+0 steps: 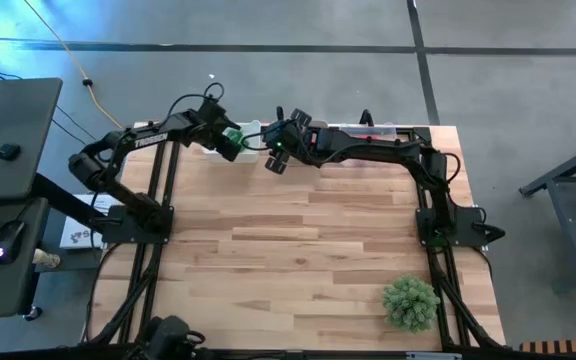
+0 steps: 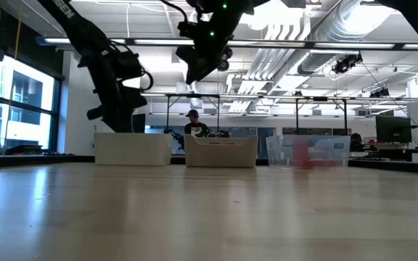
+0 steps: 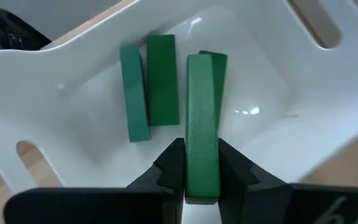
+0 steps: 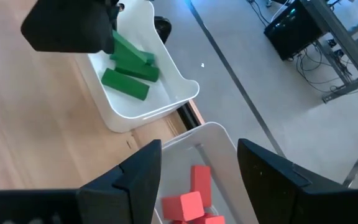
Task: Sort & place blocks by color
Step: Put the green wooden block into the white bin, then return to Home Position
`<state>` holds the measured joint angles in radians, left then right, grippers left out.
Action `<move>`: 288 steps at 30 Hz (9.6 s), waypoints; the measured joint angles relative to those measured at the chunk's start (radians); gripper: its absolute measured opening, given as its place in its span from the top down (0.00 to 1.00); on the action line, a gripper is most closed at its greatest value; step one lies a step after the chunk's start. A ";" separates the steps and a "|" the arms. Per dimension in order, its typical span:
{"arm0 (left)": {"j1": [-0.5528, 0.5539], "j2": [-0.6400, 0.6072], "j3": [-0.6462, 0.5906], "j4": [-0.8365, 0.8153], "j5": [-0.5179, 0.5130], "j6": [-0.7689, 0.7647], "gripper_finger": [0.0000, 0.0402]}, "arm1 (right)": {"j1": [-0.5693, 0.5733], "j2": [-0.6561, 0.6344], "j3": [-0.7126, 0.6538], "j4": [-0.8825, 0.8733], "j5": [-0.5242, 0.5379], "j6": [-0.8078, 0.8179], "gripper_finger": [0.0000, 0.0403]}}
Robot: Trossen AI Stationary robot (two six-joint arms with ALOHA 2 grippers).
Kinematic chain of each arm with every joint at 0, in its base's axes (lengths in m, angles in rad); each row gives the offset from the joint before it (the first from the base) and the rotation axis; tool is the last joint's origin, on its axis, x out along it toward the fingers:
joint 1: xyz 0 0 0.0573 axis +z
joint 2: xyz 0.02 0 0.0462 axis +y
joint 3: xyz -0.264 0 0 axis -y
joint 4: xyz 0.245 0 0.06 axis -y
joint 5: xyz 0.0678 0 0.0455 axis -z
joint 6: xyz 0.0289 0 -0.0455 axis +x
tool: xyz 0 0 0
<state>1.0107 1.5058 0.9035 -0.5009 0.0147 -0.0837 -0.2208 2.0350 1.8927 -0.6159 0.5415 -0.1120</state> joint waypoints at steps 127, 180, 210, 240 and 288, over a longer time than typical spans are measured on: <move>-0.835 -1.369 -0.889 0.514 -0.078 -0.193 0.67 | 0.089 -0.910 -0.407 -0.263 -0.153 0.185 0.50; -0.835 -1.369 -0.889 0.514 -0.078 -0.193 0.67 | 0.090 -2.031 -1.808 0.473 -0.543 0.452 0.50; -0.835 -1.369 -0.889 0.514 -0.079 -0.193 0.67 | 0.090 -2.028 -1.875 0.612 -0.539 0.452 0.50; -0.835 -1.369 -0.889 0.514 -0.078 -0.193 0.67 | 0.090 -2.028 -1.875 0.610 -0.538 0.452 0.50; -0.835 -1.369 -0.889 0.514 -0.078 -0.193 0.67 | 0.091 -2.028 -1.875 0.610 -0.538 0.452 0.50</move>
<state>0.1753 0.1368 0.0143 0.0132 -0.0638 -0.2768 -0.1299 0.0067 0.0174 -0.0059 0.0036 0.3397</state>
